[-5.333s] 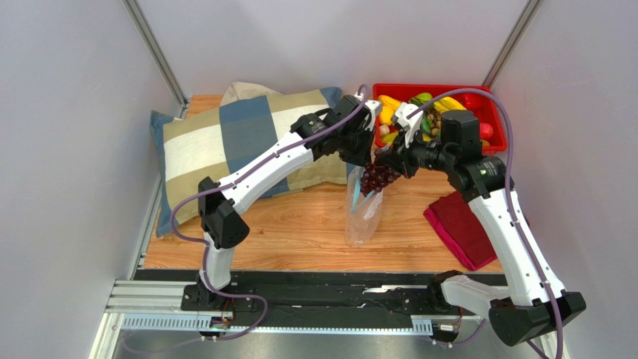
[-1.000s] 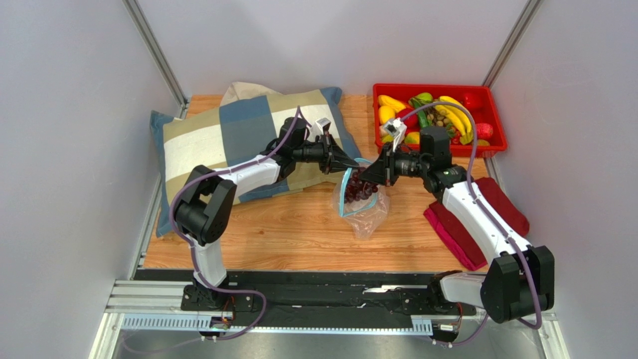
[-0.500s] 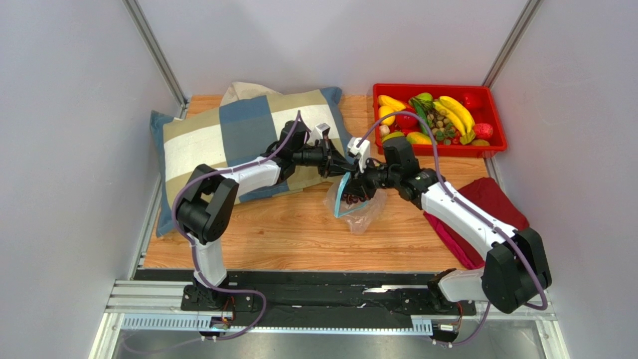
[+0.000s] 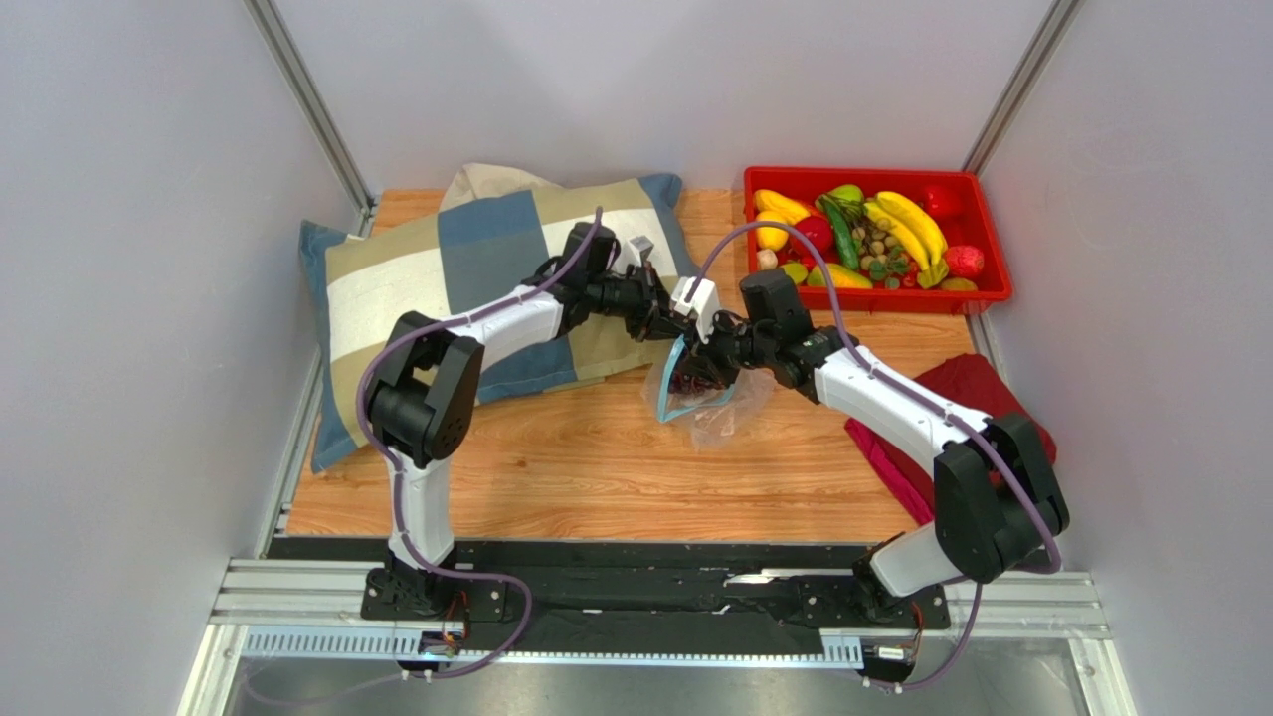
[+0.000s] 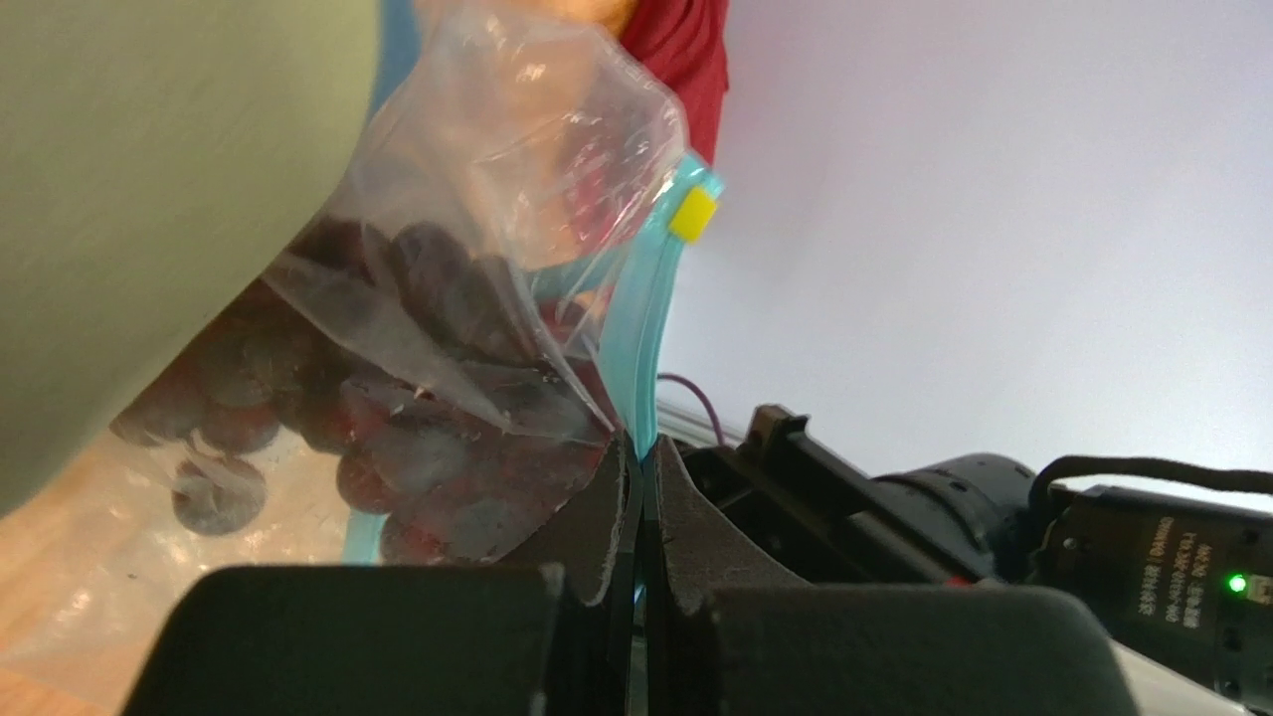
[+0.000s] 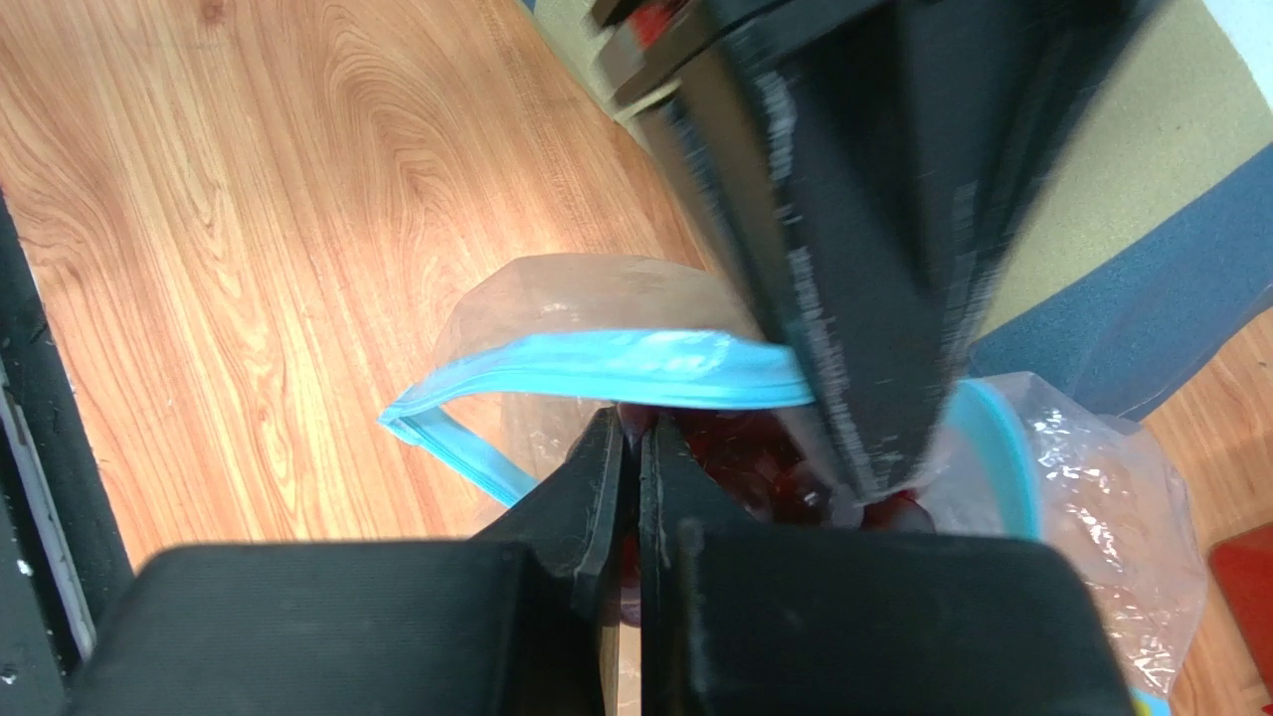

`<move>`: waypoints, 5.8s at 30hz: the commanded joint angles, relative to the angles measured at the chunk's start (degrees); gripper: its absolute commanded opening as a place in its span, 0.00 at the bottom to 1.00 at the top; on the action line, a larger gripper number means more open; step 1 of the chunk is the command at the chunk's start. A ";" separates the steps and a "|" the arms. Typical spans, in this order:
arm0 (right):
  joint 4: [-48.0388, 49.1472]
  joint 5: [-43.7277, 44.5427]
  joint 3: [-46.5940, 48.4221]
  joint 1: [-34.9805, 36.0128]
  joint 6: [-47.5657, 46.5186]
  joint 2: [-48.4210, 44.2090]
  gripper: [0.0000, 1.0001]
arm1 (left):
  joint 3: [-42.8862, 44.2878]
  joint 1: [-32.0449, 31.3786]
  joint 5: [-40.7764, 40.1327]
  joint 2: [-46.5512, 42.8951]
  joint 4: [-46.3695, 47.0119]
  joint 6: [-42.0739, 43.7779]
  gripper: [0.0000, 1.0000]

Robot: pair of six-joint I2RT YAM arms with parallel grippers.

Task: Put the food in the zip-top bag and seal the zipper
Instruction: Place the fake fruit in the zipper food storage bag, then adjust the zipper food storage bag at the center of the board.

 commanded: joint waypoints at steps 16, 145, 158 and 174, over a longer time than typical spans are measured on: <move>0.83 -2.18 9.59 0.56 -5.52 6.89 0.16 | 16.85 -0.82 -21.96 -1.08 -42.31 36.18 0.25; -48.23 -24.77 30.52 -20.16 9.68 5.76 0.58 | 32.93 4.71 -10.71 -12.79 -65.88 53.86 0.00; -33.99 2.71 51.51 -31.25 12.32 22.43 0.63 | 35.75 3.66 -7.90 -8.29 -63.06 49.98 0.00; -35.22 20.30 62.69 -31.60 -5.52 42.48 0.79 | 34.96 3.48 -7.28 -7.50 -61.65 49.27 0.00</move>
